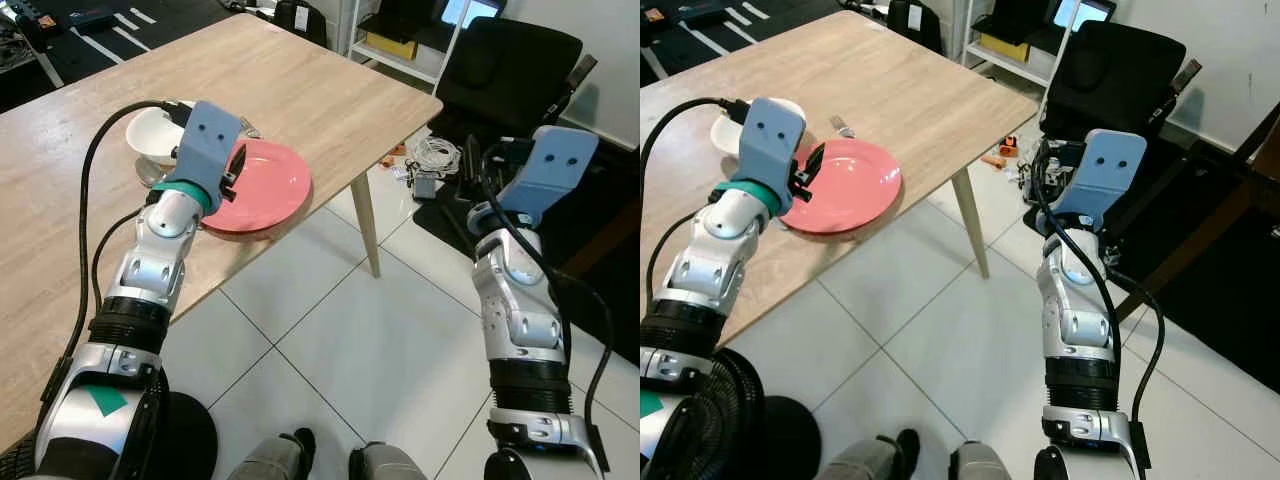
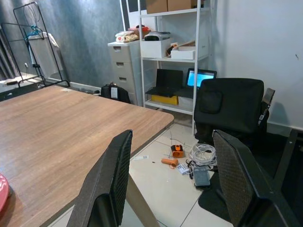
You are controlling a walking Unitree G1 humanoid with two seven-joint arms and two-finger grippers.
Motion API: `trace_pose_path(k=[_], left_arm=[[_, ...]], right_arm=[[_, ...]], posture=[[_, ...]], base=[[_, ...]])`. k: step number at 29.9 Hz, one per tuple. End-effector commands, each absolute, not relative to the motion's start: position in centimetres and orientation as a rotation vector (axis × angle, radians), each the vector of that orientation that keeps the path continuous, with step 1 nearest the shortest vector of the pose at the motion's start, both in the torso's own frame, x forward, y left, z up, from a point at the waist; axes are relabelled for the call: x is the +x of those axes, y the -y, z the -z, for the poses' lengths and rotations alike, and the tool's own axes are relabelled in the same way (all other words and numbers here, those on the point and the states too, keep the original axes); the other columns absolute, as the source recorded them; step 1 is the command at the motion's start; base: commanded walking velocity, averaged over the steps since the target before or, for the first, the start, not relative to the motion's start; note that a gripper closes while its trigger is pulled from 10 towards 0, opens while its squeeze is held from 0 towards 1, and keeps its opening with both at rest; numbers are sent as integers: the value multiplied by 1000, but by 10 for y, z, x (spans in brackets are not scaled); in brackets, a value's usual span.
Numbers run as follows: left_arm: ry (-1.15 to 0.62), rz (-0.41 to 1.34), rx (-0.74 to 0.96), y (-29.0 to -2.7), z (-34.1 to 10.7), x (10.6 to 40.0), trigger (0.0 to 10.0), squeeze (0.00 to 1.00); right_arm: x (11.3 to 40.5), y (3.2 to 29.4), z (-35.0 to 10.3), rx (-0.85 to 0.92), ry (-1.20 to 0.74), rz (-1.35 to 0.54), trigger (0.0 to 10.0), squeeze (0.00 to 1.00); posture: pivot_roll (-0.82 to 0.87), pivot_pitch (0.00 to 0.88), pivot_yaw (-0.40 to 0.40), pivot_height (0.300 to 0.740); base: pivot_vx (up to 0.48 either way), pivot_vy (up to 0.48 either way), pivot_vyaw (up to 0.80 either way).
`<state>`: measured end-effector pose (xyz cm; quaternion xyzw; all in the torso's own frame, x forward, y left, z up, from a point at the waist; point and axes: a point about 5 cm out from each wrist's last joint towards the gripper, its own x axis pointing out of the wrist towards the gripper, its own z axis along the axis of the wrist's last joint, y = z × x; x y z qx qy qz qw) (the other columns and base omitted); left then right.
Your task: Setting the table
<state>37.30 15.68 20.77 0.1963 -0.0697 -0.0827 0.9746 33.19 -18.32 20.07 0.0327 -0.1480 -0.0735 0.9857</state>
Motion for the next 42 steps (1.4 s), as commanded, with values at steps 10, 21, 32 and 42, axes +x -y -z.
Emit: trace_pose_path(k=[10,21,32,42], left_arm=[[123,138,389,-160,-205,376,10000,0],[113,123,357,-161,-204,377,10000,0],[118,114,356,-162,-204,378,10000,35],[117,110,348,-161,-204,378,10000,16]], right_arm=[[330,183,-195,66,277,148,10000,0],[330,183,-195,62,274,140,10000,0],[329,182,-195,58,274,136,10000,0],[330,182,-196,56,275,132,10000,0]], posture=[[-3,0,76,740],[-5,0,73,740],[-9,0,71,740],[-10,0,70,740]], base=[[199,-284,0],[0,0,0],[0,-108,0],[130,-318,0]])
